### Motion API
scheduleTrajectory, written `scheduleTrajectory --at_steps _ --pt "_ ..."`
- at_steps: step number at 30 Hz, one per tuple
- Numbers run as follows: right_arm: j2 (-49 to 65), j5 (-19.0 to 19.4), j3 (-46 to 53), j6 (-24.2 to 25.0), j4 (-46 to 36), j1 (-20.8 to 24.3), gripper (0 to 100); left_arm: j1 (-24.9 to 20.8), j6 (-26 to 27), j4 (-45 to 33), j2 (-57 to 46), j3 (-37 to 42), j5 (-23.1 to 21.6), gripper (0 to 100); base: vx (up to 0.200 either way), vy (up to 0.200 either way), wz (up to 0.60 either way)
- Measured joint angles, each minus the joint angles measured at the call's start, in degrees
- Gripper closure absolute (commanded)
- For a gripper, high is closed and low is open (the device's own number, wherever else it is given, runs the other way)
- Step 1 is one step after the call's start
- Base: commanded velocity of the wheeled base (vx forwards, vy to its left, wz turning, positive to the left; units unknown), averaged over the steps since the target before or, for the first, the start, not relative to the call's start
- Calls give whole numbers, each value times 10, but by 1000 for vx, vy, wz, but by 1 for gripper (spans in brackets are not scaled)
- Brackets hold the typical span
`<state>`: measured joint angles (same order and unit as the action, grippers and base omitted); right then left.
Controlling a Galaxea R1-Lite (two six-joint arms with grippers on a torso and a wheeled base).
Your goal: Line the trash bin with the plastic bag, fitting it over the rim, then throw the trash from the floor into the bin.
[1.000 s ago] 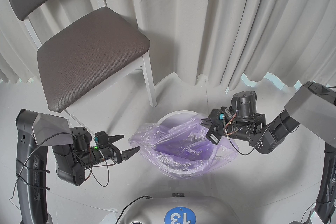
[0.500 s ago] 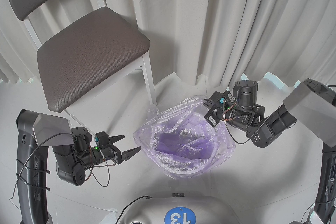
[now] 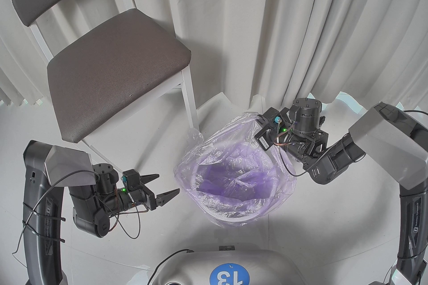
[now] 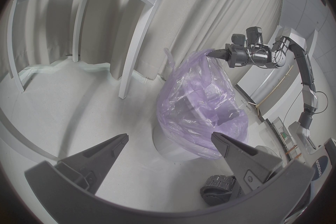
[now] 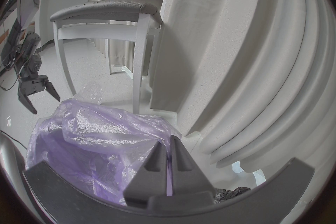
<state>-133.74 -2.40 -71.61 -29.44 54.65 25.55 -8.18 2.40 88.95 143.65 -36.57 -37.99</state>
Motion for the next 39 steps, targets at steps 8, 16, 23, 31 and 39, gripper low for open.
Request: scheduleTrajectory --at_steps 8,16,23,31,39 --pt "-26 -21 -39 7 23 0 100 2 1 0 1 0 0 0 0 0 0" --pt "-47 -24 -57 15 27 4 100 2 1 0 1 0 0 0 0 0 0" --pt "-50 -19 -43 23 40 12 0 2 1 0 -2 0 1 0 0 0 0" --pt "-24 -13 6 31 34 17 0 -17 -2 0 -25 1 37 0 0 0 0" --pt "61 -4 82 35 -72 18 0 -55 -10 0 -46 -20 119 0 0 0 0"
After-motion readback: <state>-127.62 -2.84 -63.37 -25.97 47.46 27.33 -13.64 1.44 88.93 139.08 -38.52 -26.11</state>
